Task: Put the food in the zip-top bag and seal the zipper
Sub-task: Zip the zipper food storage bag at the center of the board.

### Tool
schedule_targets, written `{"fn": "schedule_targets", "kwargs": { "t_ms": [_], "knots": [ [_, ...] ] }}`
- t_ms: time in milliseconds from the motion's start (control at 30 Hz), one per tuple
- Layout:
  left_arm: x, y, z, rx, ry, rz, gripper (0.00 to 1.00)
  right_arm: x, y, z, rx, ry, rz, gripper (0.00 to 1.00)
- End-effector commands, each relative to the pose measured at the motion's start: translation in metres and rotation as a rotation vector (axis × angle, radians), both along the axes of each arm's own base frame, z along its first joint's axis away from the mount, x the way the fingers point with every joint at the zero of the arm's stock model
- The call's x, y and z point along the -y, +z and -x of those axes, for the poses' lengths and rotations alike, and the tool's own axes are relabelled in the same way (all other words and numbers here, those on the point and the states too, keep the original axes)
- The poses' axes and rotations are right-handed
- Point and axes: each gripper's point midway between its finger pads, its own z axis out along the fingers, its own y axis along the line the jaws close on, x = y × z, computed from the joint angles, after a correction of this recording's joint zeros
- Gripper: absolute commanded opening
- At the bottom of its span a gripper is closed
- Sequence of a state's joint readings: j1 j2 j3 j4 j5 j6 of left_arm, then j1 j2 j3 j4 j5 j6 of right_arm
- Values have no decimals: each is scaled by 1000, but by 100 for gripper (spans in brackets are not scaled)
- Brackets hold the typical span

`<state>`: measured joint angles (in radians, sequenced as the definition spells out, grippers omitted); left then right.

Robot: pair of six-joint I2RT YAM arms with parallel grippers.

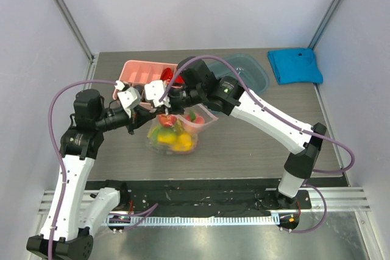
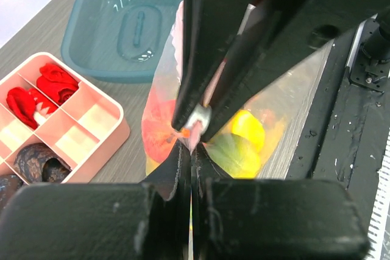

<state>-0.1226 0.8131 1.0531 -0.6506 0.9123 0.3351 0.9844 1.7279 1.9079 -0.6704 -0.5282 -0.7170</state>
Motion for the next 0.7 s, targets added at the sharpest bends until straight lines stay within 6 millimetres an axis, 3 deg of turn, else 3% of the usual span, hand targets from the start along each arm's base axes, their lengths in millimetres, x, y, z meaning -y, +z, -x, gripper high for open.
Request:
{"fn": "schedule_targets", "kwargs": {
  "t_ms": [0, 333, 667],
  "knots": [
    [2, 25, 2, 106, -9, 35, 0, 29, 7, -24, 52, -108, 30, 4],
    [0, 27, -1, 118, 17, 28, 0, 59, 2, -38, 11, -155, 84, 4],
    [-1, 31, -7, 114, 46, 48, 0, 110, -18, -53, -35, -214, 195, 4]
  ]
}}
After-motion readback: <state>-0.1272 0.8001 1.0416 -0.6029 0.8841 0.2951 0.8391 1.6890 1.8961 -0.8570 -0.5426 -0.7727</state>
